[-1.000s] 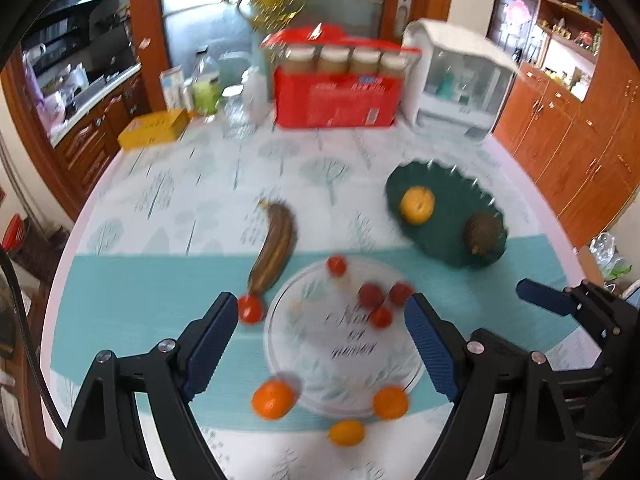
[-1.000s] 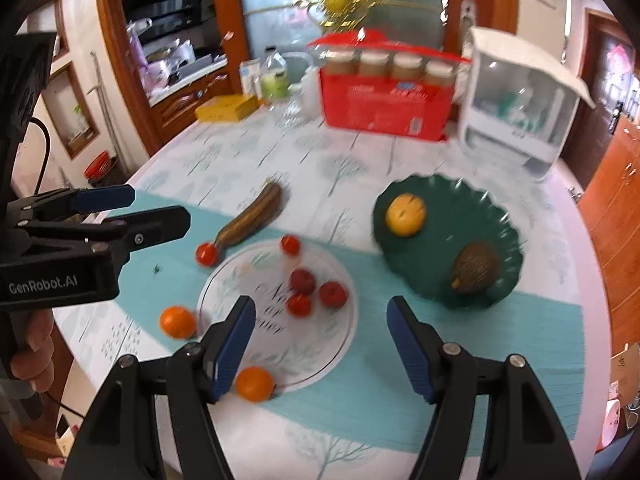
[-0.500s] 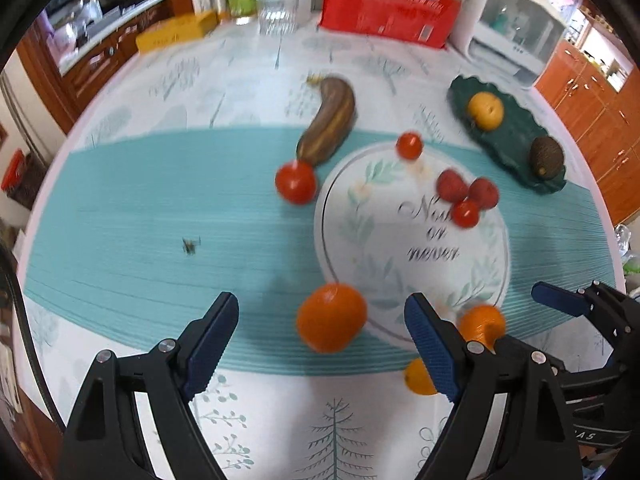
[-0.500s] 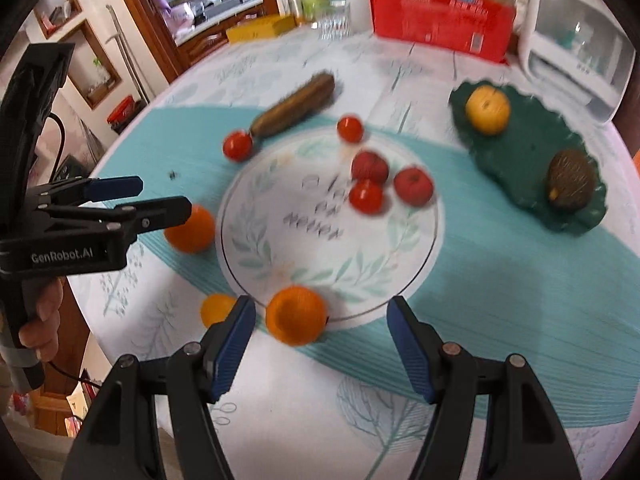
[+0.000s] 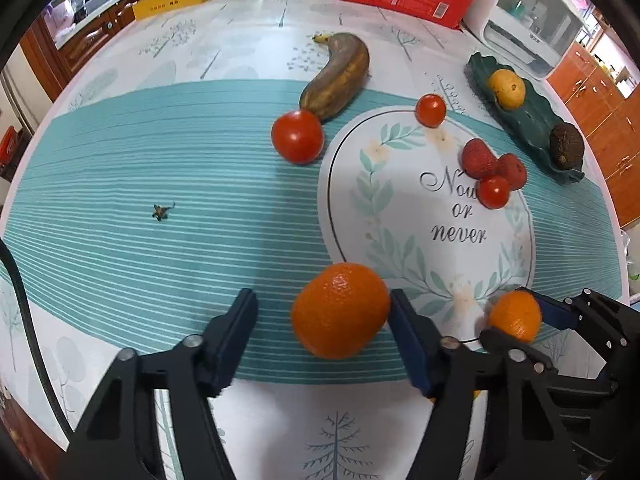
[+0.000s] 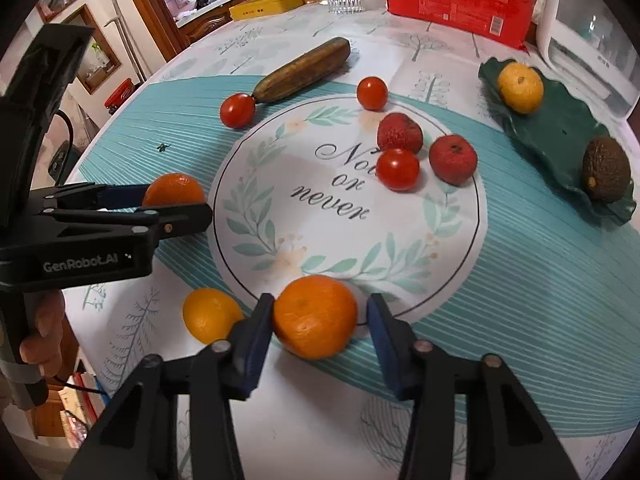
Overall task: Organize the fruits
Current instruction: 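Grasp a mandarin orange with the left tool while the right tool grasps another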
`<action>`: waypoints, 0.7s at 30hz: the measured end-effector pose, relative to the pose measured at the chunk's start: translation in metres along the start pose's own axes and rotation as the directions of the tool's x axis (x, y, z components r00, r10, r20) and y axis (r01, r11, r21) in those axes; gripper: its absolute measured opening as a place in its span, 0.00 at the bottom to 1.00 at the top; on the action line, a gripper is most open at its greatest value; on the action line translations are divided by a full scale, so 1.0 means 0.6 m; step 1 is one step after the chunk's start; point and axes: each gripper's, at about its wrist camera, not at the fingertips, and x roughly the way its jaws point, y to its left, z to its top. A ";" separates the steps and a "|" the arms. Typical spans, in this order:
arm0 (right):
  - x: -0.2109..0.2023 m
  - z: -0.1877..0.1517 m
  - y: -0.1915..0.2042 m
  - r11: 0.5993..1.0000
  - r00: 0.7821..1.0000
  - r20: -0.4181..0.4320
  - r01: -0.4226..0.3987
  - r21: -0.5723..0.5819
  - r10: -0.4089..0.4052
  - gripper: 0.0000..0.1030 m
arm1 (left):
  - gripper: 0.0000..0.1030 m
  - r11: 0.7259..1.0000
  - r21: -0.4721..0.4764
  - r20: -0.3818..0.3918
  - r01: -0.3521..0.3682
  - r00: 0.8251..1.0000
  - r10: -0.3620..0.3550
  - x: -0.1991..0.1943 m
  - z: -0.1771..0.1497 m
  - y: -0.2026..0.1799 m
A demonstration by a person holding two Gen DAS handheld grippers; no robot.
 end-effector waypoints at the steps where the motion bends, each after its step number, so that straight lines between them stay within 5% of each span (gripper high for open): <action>1: 0.001 0.001 0.002 1.000 1.000 0.003 0.006 -0.008 -0.006 0.39 | 0.57 1.000 0.004 0.011 0.000 1.000 0.000 -0.002 0.000 -0.001; 4: 0.003 0.002 0.005 1.000 1.000 0.013 0.016 -0.017 -0.016 0.39 | 0.42 1.000 0.018 0.012 -0.007 1.000 0.007 -0.003 -0.001 -0.009; 21: -0.022 0.014 -0.019 0.999 0.998 0.061 -0.002 0.033 0.000 0.38 | 0.40 0.997 0.066 0.026 -0.031 0.999 0.030 -0.042 0.023 -0.060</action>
